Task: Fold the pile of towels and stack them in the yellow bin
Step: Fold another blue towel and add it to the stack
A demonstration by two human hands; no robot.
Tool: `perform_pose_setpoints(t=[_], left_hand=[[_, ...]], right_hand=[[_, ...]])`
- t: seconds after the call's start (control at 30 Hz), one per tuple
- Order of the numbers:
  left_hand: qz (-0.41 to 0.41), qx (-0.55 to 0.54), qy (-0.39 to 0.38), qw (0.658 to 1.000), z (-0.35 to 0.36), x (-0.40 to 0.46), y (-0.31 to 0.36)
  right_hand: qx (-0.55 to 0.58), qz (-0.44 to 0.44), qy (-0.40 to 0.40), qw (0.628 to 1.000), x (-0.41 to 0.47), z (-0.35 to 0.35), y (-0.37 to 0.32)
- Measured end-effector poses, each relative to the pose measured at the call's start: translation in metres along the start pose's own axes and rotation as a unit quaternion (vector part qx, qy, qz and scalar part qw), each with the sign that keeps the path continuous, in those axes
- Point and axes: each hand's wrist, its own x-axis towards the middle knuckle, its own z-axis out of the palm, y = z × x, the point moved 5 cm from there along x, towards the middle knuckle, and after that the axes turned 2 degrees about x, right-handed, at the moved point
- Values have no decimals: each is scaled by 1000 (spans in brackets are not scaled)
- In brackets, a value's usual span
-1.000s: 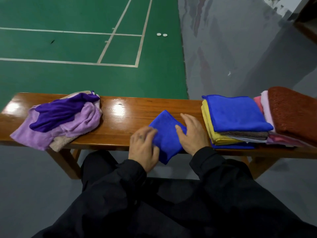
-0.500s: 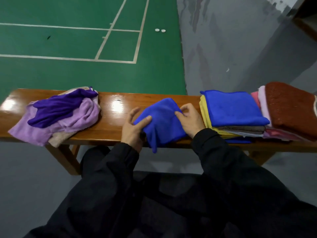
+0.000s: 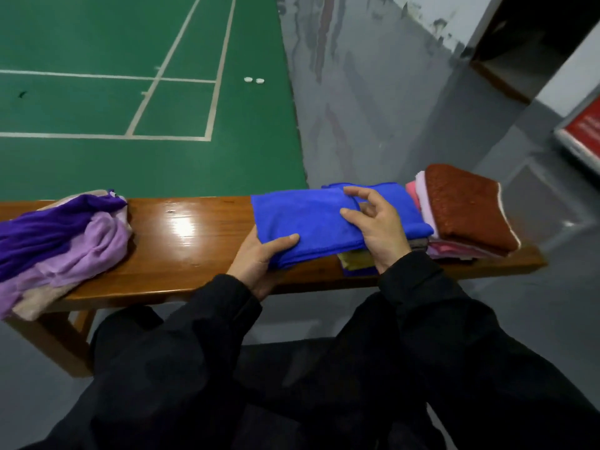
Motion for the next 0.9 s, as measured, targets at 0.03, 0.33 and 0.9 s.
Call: perform_pose_setpoints(t=[0.03, 0.33, 0.9], left_hand=[[21, 10, -25, 999, 17, 13, 7], [-49, 201, 84, 975, 71, 101, -27], [107, 289, 143, 940, 9, 64, 15]], right_hand=[[-16, -25, 20, 999, 7, -13, -10], [-372, -34, 176, 911, 43, -108, -37], [-385, -186, -60, 902, 16, 61, -32]])
